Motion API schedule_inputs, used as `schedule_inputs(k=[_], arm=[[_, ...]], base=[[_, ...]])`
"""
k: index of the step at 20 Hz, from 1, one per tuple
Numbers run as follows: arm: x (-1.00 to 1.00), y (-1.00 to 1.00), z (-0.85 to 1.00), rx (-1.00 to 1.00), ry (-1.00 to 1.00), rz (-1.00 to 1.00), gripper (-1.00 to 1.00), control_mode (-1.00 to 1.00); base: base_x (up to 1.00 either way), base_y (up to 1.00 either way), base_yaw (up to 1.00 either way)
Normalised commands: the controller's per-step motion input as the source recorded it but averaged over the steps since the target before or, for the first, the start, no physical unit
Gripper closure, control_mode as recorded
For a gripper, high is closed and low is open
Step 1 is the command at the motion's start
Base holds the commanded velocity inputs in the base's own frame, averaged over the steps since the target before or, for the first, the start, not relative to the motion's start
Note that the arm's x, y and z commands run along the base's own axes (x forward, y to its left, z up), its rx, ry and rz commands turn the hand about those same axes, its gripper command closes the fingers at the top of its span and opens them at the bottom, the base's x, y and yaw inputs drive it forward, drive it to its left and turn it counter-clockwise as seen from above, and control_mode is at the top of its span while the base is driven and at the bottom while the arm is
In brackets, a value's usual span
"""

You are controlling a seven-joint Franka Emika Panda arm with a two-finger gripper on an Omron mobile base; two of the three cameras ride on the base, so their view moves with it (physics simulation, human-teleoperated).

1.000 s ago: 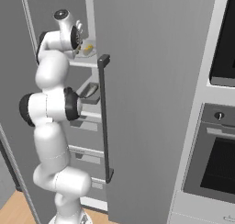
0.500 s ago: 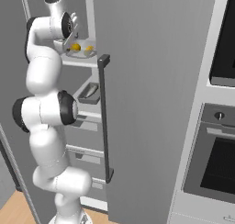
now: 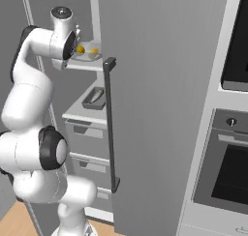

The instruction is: Take the meat container that has the fish and place it on the second highest rack of the freezer. Then take the vegetable container that has the lemon and corn and place it on the highest rack of the freezer.

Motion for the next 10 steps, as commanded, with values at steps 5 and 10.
schedule_inputs(k=[5,10], arm=[[-1.00,0.00,-0.17,0.06,-0.10,0.22,-1.00,-1.00],[-1.00,-0.03,0.01,-0.07,-0.03,0.41,-1.00,-1.00]], base=[[0.00,0.00,0.00],[0.00,0.00,0.00]])
